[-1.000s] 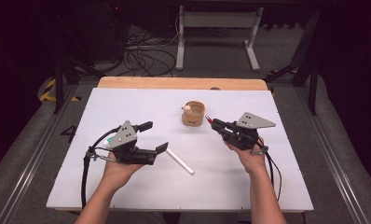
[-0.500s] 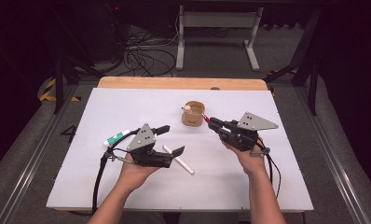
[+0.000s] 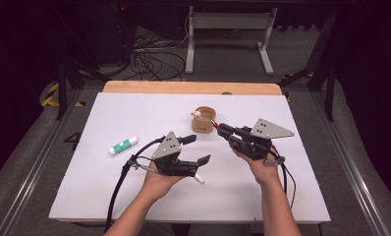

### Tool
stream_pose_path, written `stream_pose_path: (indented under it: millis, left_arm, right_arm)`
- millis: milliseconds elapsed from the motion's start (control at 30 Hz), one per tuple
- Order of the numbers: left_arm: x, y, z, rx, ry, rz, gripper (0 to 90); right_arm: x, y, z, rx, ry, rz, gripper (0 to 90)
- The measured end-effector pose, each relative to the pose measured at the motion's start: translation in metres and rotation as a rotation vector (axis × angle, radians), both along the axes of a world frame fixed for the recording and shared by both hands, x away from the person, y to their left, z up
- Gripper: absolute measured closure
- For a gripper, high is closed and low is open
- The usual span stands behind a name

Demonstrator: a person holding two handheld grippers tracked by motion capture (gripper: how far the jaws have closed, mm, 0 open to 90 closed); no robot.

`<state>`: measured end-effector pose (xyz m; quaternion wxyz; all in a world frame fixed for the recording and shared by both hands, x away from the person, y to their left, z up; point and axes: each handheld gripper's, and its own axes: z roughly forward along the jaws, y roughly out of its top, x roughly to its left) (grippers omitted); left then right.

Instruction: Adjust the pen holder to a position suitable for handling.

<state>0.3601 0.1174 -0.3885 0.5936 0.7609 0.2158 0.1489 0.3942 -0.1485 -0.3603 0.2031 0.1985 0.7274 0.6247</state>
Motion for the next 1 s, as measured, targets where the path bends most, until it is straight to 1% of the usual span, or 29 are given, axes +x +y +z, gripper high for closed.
stream_pose_path:
  millis: [67, 167, 333, 500, 733, 1000]
  left_arm:
    - [0.001, -0.004, -0.001, -0.003, 0.000, -0.003, 23.4]
    - [0.003, -0.009, -0.002, -0.014, 0.012, -0.008, 24.7]
    - [0.006, -0.014, -0.005, -0.038, 0.036, -0.016, 27.5]
    - [0.010, -0.020, -0.005, -0.058, 0.046, -0.021, 29.8]
    - [0.014, -0.029, -0.007, -0.092, 0.071, -0.042, 32.9]
    - [0.016, -0.037, -0.007, -0.114, 0.071, -0.058, 38.5]
  right_arm:
    - [-0.001, 0.001, 0.001, 0.002, -0.001, 0.004, 81.2]
    - [-0.002, 0.002, 0.001, 0.010, -0.007, 0.014, 81.2]
    - [-0.004, 0.003, 0.003, 0.019, -0.015, 0.027, 81.2]
    - [-0.005, 0.005, 0.005, 0.026, -0.023, 0.039, 81.2]
    - [-0.007, 0.006, 0.006, 0.041, -0.033, 0.050, 81.2]
    - [-0.007, 0.010, 0.005, 0.040, -0.034, 0.064, 81.2]
